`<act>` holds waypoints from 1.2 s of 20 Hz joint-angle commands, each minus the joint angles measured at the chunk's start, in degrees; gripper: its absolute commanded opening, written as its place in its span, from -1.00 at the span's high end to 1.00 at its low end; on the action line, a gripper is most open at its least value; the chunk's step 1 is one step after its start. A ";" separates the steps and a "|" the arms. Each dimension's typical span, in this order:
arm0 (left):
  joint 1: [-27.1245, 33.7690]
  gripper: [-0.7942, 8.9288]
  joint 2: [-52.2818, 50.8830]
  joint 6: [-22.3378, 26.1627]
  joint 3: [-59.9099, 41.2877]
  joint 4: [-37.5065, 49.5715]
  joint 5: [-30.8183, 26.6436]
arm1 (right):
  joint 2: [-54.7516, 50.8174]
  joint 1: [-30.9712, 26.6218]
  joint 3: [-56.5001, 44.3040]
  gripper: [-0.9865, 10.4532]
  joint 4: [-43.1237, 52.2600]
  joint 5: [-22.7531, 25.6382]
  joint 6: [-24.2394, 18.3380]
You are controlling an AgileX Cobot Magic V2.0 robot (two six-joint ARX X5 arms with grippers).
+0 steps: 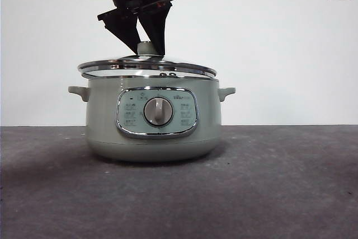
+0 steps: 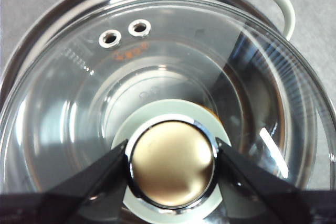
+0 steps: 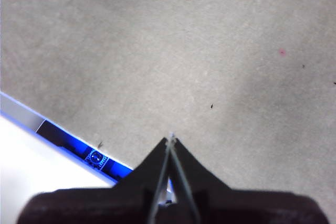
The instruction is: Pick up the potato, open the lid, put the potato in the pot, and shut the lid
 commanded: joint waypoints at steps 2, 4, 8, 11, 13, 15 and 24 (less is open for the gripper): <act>-0.13 0.86 1.64 -0.52 0.20 2.78 0.07 | -0.13 0.04 -0.57 0.84 2.14 -0.04 0.81; 0.07 0.86 2.51 -0.52 0.20 3.56 -0.15 | -0.13 0.04 -0.55 0.84 3.23 -0.20 0.83; 0.50 0.86 4.79 -0.59 0.20 3.93 -0.20 | -0.13 0.04 -0.55 0.84 3.34 -0.42 0.79; 0.52 0.85 6.71 -0.57 0.20 3.52 -0.17 | -0.13 0.04 -0.57 0.84 3.41 -0.42 0.72; 0.50 0.86 7.52 -0.55 0.20 3.50 -0.15 | -0.13 0.04 -0.57 0.84 3.43 -0.44 0.72; 0.39 0.85 7.72 -0.57 0.20 3.61 -0.13 | -0.13 0.04 -0.57 0.84 3.52 -0.42 0.70; 0.59 -0.55 4.70 -3.13 0.24 3.82 -0.09 | -0.13 0.04 -0.57 0.84 4.17 -0.42 0.57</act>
